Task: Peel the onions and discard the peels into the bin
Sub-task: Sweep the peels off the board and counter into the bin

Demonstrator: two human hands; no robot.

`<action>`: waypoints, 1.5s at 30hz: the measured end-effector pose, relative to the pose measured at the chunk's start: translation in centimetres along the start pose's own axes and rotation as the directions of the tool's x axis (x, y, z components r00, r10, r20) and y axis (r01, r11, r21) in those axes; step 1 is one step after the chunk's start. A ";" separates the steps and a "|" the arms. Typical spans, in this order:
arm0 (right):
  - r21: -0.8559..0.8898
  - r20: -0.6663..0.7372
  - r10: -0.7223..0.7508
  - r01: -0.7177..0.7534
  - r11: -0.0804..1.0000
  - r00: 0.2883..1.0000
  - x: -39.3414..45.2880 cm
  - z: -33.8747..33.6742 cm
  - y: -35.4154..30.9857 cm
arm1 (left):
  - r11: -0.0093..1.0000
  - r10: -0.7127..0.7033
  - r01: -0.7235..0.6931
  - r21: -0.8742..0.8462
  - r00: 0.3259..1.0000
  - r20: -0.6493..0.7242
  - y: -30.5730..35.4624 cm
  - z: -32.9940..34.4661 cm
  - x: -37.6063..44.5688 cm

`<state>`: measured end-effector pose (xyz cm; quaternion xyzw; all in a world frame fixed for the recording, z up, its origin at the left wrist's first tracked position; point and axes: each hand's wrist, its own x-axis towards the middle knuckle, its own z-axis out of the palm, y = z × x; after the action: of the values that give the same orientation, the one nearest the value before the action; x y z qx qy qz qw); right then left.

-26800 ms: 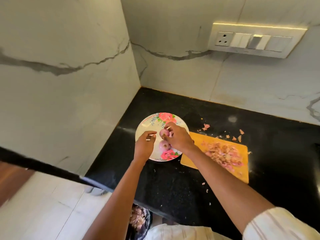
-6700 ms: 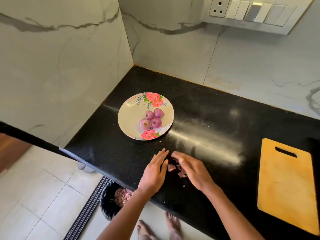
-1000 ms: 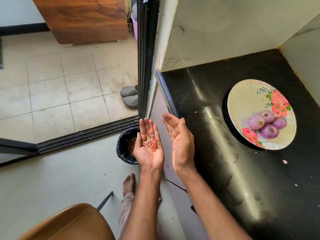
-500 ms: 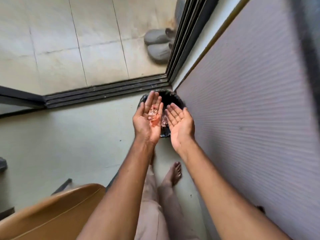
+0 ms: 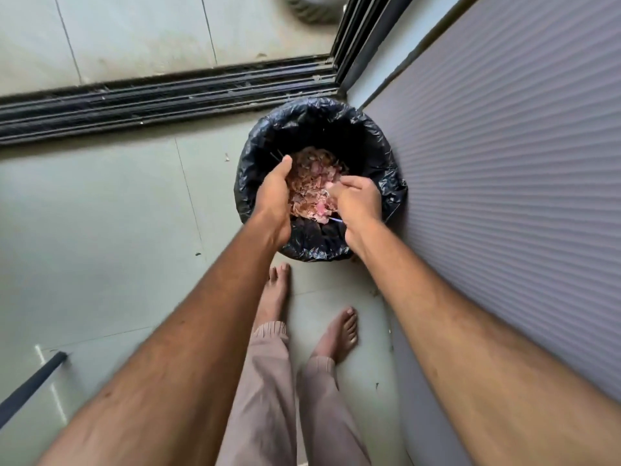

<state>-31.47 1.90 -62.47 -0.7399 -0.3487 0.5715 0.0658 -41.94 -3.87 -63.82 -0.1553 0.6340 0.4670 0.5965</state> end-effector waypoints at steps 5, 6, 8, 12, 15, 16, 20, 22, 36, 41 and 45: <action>-0.124 0.016 -0.080 0.081 0.989 0.997 0.3 -0.1 -1.1 | 0.987 0.010 -0.002 0.160 0.999 -0.049 1.8 -0.2 -1.5; -0.175 0.022 -0.087 0.090 0.980 0.996 0.0 -0.1 -1.5 | 0.984 0.004 0.003 0.181 0.999 -0.043 2.0 -0.2 -1.8; -0.228 0.080 -0.090 0.107 0.968 0.993 -0.7 -0.2 -2.3 | 0.975 0.003 0.004 0.222 0.999 -0.032 2.4 -0.1 -2.5; -0.227 0.084 -0.125 0.141 0.964 0.989 -1.3 -0.8 -3.3 | 0.953 -0.001 0.004 0.302 1.000 -0.011 2.4 -0.1 -2.9; -0.191 0.029 -0.160 0.163 0.968 0.987 -0.9 -1.2 -3.1 | 0.930 0.029 -0.021 0.367 0.999 -0.016 2.1 -0.3 -2.8; -0.219 0.034 -0.178 0.181 0.959 0.983 -0.9 -1.4 -3.1 | 0.920 0.064 -0.049 0.388 0.998 -0.024 2.0 -0.4 -2.7; -0.414 0.230 -0.152 0.238 0.879 0.961 -1.3 -1.5 -2.8 | 0.813 0.234 -0.181 0.554 0.972 -0.026 2.1 -0.4 -2.9; -0.523 0.200 -0.260 0.327 0.787 0.945 -1.8 -1.4 -2.9 | 0.651 0.316 -0.240 0.720 0.948 0.031 2.5 -0.2 -3.5; -0.649 0.294 -0.565 0.595 0.473 0.771 -15.8 -3.0 -12.1 | 0.007 0.574 -0.306 0.952 0.781 0.247 12.9 0.8 -19.0; -0.564 0.221 -0.735 0.699 0.440 0.641 -28.3 -7.6 -19.5 | 0.022 0.714 -0.401 0.916 0.648 0.266 18.6 2.7 -32.2; -0.485 0.142 -0.825 0.765 0.424 0.547 -38.7 -12.8 -25.3 | 0.042 0.793 -0.502 0.864 0.543 0.276 23.2 4.3 -43.1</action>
<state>-35.23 1.75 -14.67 -0.5085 -0.7848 0.3177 0.1568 -46.43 -4.08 -14.84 0.4242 0.8463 0.2523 0.2007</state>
